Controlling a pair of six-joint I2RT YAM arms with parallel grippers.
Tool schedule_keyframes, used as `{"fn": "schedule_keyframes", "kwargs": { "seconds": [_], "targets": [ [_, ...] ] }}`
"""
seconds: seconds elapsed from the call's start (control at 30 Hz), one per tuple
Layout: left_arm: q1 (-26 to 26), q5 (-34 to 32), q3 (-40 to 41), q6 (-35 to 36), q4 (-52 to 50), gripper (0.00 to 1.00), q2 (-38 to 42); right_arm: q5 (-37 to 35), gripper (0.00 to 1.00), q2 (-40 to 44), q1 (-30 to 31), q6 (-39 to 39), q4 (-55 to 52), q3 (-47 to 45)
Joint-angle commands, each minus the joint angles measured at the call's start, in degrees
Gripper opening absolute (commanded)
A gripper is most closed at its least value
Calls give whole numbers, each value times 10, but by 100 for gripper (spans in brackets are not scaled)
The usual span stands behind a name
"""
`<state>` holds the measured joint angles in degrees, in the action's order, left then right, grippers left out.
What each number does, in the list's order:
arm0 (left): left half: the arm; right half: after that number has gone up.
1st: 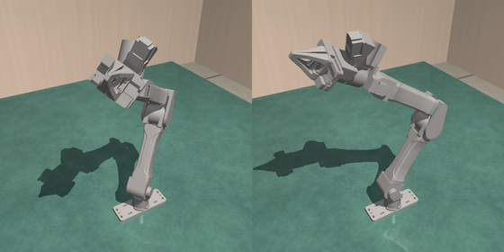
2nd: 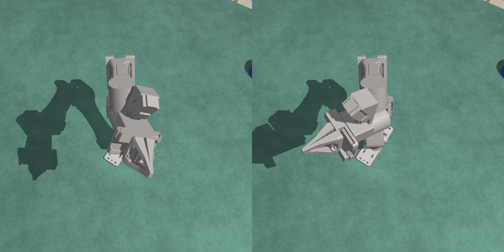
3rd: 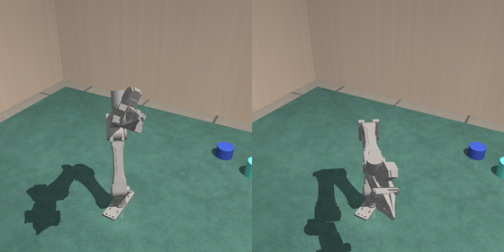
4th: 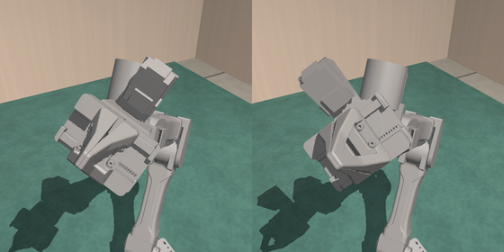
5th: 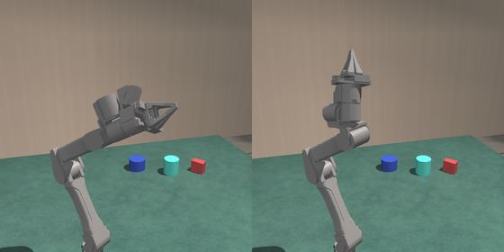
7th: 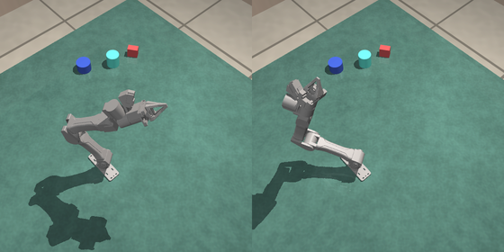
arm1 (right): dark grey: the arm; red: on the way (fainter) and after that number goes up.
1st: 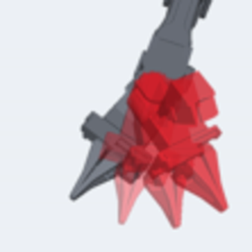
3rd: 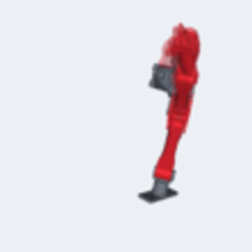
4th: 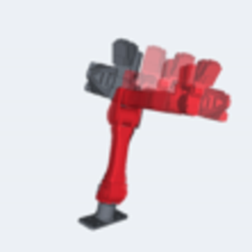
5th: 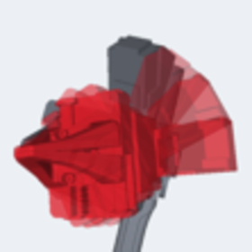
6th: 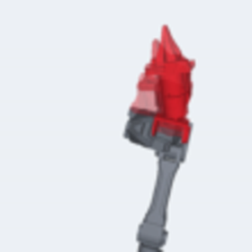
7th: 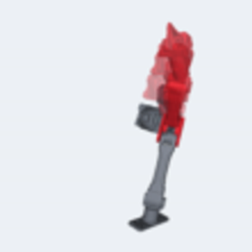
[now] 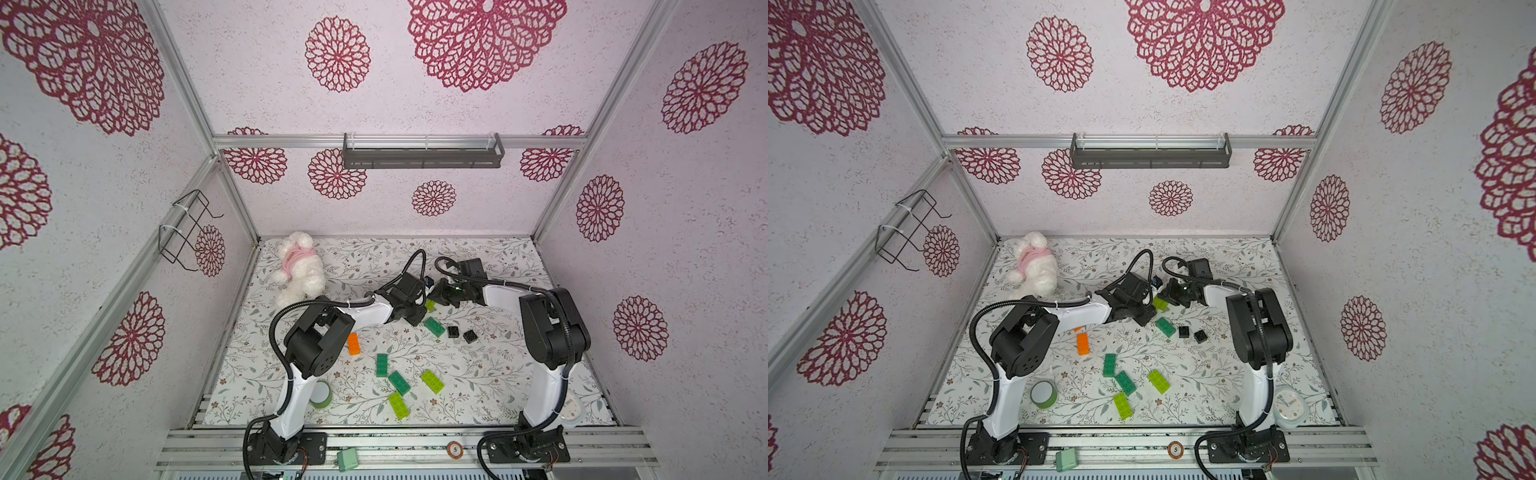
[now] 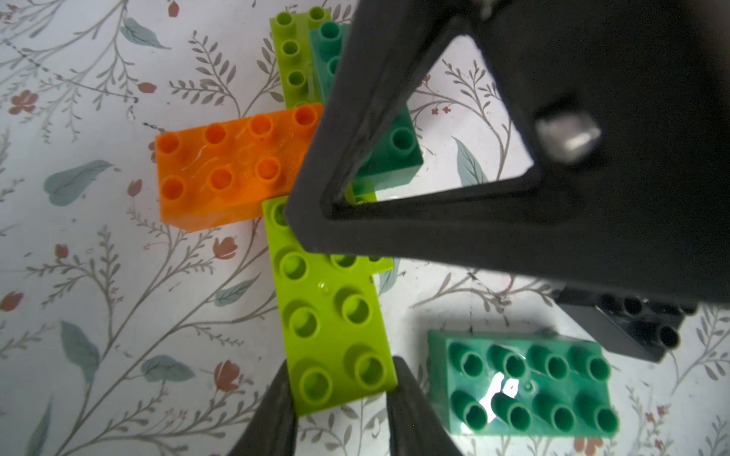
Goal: Assemble a small pinwheel with lego
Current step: Assemble the lego brick with the lego brick.
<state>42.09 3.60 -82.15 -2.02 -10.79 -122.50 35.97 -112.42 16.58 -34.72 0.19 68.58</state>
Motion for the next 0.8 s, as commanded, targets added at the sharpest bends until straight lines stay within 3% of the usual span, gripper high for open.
{"fn": "schedule_keyframes", "kwargs": {
  "seconds": [0.0,0.23,0.47,0.77],
  "targets": [
    [4,9,-13,-7,-6,22,-4,19,0,7,2,-13,10,-8],
    [3,7,-12,-8,-5,21,-4,-21,0,-20,2,11,-26,5],
    [3,18,-24,-36,-13,21,-11,-128,0,-5,7,54,-115,-3],
    [0,4,18,-66,13,20,-10,-142,0,-1,7,57,-106,-53]
  ]
}}
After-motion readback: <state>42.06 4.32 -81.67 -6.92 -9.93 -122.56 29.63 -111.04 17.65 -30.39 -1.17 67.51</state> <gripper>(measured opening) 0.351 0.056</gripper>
